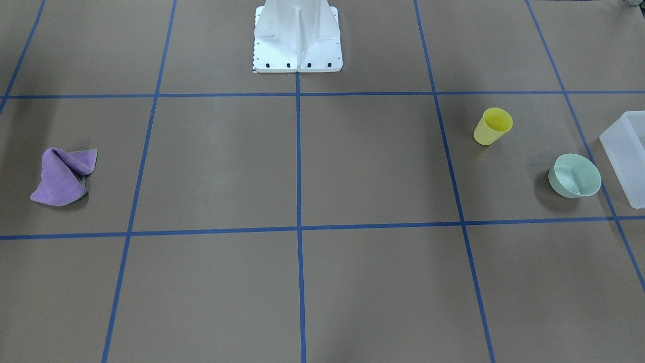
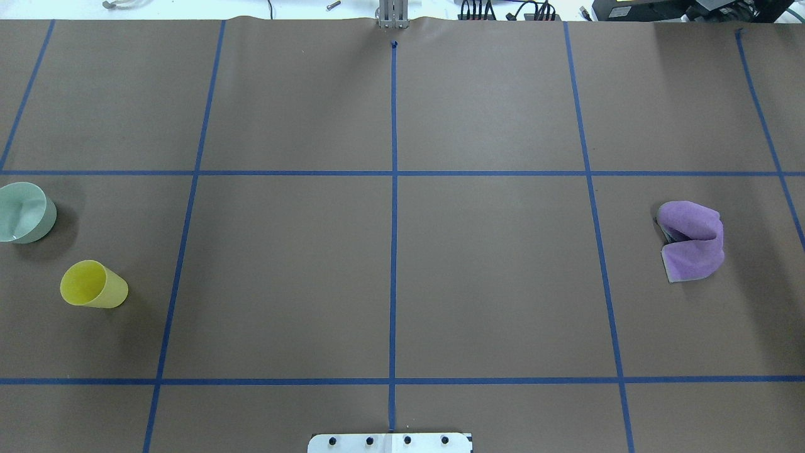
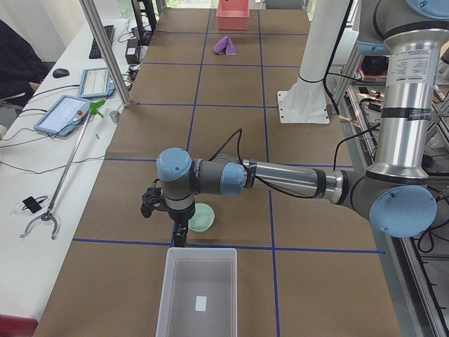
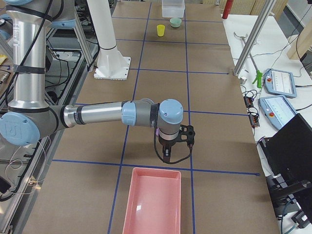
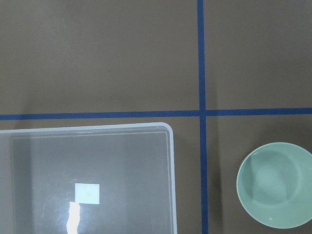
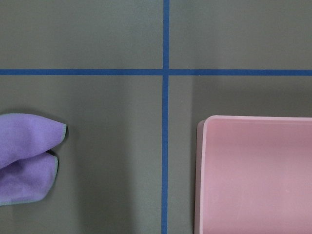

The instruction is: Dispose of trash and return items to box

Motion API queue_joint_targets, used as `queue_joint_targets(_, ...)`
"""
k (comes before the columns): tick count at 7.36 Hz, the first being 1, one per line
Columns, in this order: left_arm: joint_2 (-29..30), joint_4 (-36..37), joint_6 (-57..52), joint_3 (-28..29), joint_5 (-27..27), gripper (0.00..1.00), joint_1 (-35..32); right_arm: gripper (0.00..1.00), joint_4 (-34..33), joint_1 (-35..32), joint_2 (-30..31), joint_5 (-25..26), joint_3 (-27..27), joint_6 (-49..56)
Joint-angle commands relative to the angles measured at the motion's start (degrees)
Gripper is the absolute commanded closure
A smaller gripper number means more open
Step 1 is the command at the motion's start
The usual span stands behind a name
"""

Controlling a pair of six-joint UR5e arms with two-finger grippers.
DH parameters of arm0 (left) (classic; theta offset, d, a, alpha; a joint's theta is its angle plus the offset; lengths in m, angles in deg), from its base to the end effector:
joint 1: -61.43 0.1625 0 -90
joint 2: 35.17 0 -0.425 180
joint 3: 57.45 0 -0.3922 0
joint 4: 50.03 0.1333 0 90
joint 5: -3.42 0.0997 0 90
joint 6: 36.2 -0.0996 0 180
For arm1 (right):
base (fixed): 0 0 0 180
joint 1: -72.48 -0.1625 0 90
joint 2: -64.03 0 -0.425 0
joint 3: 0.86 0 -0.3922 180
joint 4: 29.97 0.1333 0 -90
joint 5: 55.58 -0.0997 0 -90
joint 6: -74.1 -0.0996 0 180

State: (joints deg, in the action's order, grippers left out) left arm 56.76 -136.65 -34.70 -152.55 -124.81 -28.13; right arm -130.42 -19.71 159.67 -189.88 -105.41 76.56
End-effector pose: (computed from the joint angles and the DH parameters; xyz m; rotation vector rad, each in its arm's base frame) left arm -0.0678 -0.5086 0.6110 0.0500 0.6679 0.0034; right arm 0.0806 -0.4407 0.5986 0.0059 -0.7735 0.0059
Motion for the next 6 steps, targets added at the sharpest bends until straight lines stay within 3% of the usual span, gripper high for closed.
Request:
queue_joint_targets(1, 0.0, -0.7, 0.0, 0.0, 0.0, 0.01, 0.0, 0.0, 0.0, 0.0, 0.1, -0.3, -0.2, 0.0)
queue_joint_targets(6, -0.1, -0.7, 0.0, 0.4, 0.0, 0.01, 0.1, 0.0, 0.2, 0.0, 0.1, -0.5, -0.5, 0.1)
